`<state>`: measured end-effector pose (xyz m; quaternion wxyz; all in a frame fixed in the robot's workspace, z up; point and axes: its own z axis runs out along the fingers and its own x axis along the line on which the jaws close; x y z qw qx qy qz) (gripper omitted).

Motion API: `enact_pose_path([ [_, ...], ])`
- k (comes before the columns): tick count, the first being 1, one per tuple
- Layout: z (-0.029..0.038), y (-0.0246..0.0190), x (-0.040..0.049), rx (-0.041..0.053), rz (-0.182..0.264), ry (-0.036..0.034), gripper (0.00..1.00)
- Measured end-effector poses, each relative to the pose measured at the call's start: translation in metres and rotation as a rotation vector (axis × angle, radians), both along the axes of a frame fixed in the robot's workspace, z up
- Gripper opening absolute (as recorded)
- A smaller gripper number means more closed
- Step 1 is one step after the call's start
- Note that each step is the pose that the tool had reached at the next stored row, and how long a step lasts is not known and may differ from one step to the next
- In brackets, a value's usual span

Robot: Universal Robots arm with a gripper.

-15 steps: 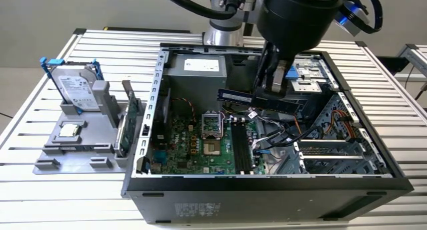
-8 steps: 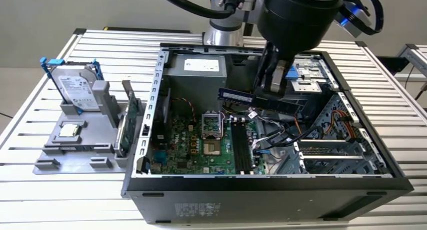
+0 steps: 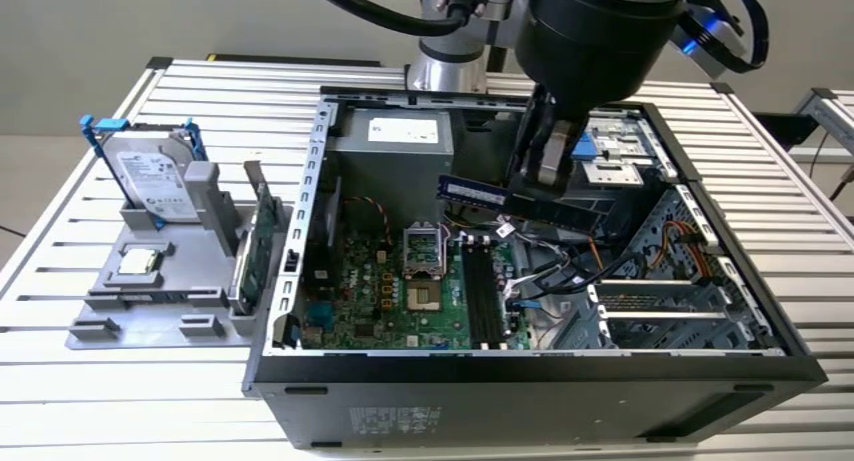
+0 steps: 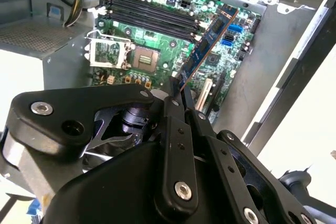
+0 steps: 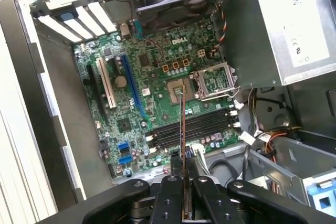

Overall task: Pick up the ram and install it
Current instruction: 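Insert the ram into the slot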

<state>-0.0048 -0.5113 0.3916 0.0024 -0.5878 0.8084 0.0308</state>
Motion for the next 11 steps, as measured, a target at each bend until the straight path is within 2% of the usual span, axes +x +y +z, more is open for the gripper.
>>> enact_pose_path([
  [11, -0.0005, 0.0000, 0.0006, 0.0000, -0.043, 0.0000, 0.00],
])
